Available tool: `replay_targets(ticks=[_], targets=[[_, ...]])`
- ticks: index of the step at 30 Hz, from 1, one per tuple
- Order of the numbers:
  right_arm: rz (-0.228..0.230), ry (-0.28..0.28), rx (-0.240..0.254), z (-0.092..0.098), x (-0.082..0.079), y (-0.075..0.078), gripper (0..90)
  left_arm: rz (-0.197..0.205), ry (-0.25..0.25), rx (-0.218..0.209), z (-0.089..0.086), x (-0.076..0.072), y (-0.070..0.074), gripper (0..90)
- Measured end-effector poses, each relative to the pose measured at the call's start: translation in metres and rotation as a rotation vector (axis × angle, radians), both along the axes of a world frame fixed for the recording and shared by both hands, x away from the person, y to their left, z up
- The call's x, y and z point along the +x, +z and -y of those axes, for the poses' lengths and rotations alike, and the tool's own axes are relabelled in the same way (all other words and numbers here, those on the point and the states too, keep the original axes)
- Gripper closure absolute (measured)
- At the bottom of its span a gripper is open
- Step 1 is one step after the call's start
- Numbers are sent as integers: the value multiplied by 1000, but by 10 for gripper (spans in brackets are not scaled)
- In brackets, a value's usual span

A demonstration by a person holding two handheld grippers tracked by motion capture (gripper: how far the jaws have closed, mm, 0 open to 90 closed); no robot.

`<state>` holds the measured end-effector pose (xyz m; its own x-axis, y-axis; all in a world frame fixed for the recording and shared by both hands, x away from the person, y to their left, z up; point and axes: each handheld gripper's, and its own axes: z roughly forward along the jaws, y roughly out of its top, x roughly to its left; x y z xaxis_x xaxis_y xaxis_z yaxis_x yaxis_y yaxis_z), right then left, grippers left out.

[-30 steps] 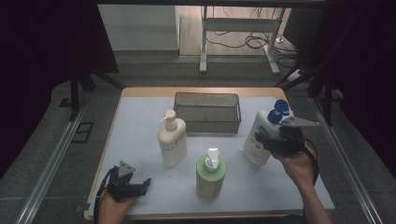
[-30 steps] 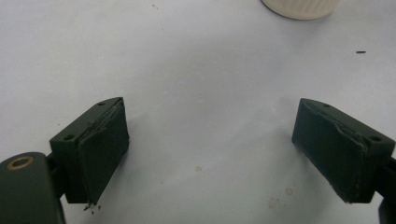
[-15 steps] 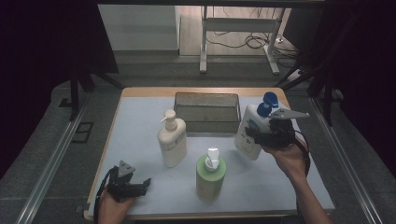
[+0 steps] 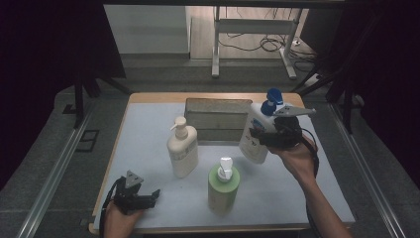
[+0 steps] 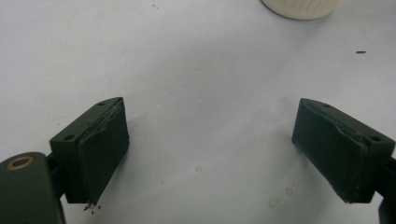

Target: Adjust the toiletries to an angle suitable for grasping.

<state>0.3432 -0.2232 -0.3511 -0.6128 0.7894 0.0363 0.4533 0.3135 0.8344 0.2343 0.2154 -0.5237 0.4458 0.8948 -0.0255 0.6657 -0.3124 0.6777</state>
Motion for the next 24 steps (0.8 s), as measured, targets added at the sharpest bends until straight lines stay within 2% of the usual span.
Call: replay_targets(ticks=[12, 24], targets=[[10, 10, 11, -16, 13, 15, 405, 0, 0, 0, 0, 0, 0, 106], [16, 11, 14, -35, 29, 21, 406, 0, 0, -1, 0, 0, 0, 106]])
